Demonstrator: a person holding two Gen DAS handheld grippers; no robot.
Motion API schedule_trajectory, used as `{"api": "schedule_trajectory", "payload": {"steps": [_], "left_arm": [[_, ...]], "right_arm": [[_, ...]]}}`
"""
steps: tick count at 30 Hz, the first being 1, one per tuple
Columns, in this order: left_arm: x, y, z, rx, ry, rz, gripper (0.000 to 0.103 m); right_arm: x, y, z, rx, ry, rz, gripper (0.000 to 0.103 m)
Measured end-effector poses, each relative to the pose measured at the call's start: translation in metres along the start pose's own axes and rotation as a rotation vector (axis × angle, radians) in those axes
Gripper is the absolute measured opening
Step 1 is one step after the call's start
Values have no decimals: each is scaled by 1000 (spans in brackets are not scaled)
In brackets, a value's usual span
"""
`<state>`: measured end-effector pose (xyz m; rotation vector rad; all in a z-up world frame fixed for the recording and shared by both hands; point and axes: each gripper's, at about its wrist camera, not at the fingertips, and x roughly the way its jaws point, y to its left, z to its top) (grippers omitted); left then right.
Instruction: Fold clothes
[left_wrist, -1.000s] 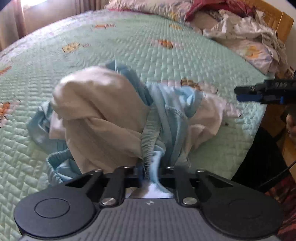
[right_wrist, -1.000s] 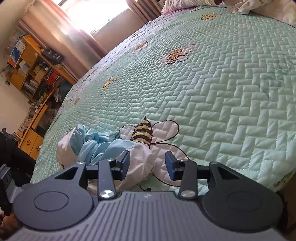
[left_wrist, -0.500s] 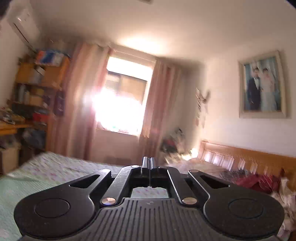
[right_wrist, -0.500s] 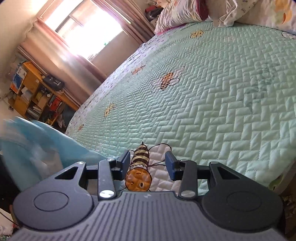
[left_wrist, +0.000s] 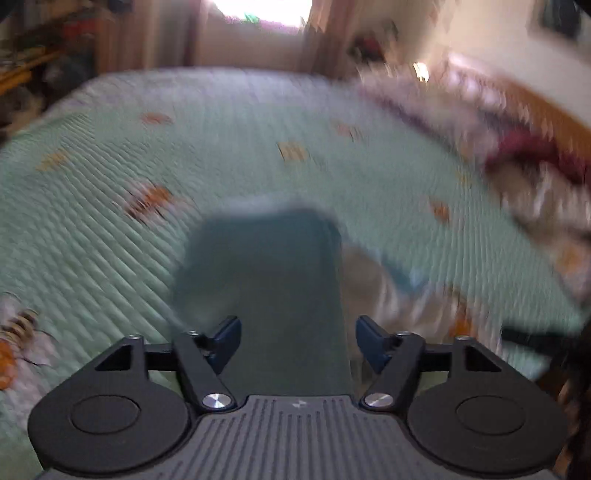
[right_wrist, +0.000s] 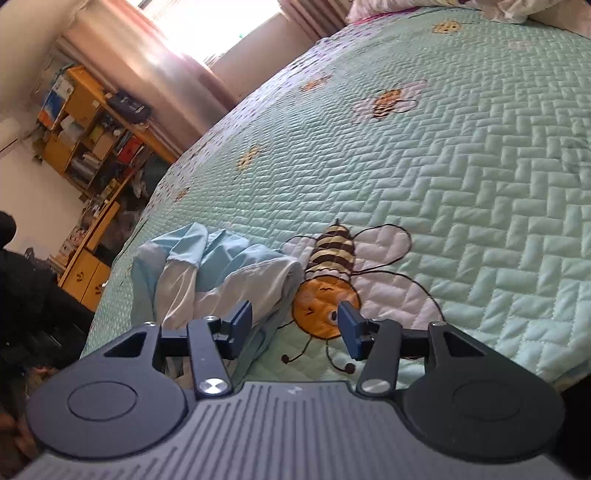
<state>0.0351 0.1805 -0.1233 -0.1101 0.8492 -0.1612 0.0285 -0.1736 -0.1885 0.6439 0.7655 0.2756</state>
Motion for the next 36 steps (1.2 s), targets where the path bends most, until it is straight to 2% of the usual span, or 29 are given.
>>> {"api": "schedule_trajectory", "payload": {"steps": [4, 7, 11, 12, 13, 16, 19, 23, 26, 28, 31, 36], "left_arm": [[34, -33, -2, 146, 16, 70, 80], [50, -49, 6, 165, 0, 86, 88], [70, -47, 14, 137, 20, 162, 86], [75, -42, 14, 110, 32, 154, 74], [79, -37, 15, 79, 44, 139, 50], [81, -23, 17, 14, 47, 101, 17], [51, -25, 25, 4, -54, 93, 10], [-29, -15, 55, -87, -304, 61, 4], [-94, 1, 74, -141, -513, 112, 1], [-126, 15, 73, -164, -587, 162, 1], [-139, 36, 60, -197, -561, 239, 1], [-113, 75, 20, -328, -401, 269, 2]], "right_arm": [[0, -2, -3, 16, 7, -10, 54], [1, -2, -4, 11, 10, -13, 55], [4, -8, -4, 28, 16, -13, 55], [5, -10, -4, 35, 18, -13, 55], [6, -12, -5, 38, 20, -14, 55], [9, -15, -6, 43, 24, -19, 55], [10, -16, -8, 41, 20, -24, 55], [11, -13, -8, 21, 18, -29, 55], [13, -10, -7, 9, 18, -28, 55], [14, -6, -8, -4, 22, -19, 55], [23, 3, -9, -33, 53, -5, 55], [42, 22, -6, -135, 91, -20, 56]]}}
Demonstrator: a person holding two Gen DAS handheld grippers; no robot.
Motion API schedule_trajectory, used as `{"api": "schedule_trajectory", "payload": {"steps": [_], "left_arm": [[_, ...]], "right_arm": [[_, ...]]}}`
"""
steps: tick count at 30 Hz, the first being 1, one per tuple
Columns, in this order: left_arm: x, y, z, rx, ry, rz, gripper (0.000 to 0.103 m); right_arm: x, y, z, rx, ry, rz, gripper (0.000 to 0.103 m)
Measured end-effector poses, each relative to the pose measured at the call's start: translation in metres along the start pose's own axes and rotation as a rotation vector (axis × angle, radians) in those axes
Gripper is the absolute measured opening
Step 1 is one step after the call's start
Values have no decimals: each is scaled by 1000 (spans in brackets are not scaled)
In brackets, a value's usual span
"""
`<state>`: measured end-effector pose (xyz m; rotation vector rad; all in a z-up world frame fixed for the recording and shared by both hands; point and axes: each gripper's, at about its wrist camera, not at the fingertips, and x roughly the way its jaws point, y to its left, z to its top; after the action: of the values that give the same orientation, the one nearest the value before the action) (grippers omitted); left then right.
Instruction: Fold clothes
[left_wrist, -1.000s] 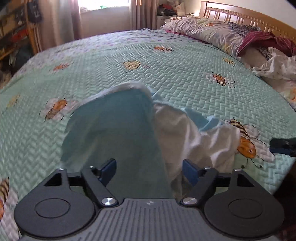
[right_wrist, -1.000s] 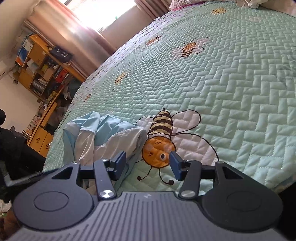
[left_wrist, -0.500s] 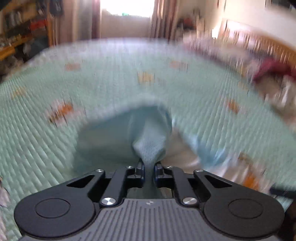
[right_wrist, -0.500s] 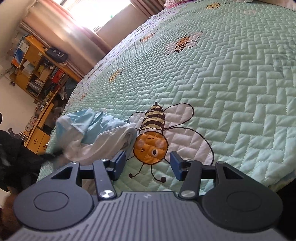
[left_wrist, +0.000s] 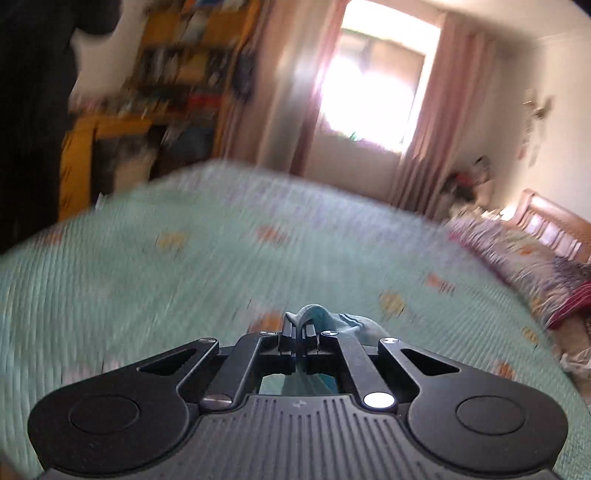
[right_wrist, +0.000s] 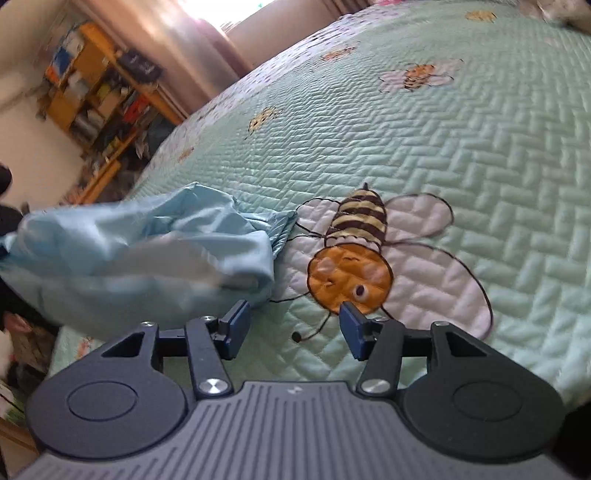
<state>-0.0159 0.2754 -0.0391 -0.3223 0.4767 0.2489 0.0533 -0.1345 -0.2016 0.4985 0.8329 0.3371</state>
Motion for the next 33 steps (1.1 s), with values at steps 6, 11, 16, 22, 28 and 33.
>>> {"api": "schedule_trajectory", "payload": {"steps": [6, 11, 16, 22, 28, 33], "left_arm": [[6, 34, -25, -68, 69, 61, 3], [2, 48, -24, -86, 91, 76, 8], [-1, 56, -32, -92, 133, 60, 21], [-11, 50, -40, -45, 164, -57, 42], [-6, 14, -60, 13, 237, -213, 63], [19, -21, -84, 94, 315, -258, 65]], "right_arm": [[22, 21, 15, -153, -29, -93, 73], [55, 30, 17, -193, 37, -60, 73], [61, 71, 8, -347, 15, -6, 9], [-2, 152, -13, -531, -36, 409, 9], [38, 182, -75, -754, 330, 378, 15], [26, 154, -61, -577, 345, 437, 41]]}}
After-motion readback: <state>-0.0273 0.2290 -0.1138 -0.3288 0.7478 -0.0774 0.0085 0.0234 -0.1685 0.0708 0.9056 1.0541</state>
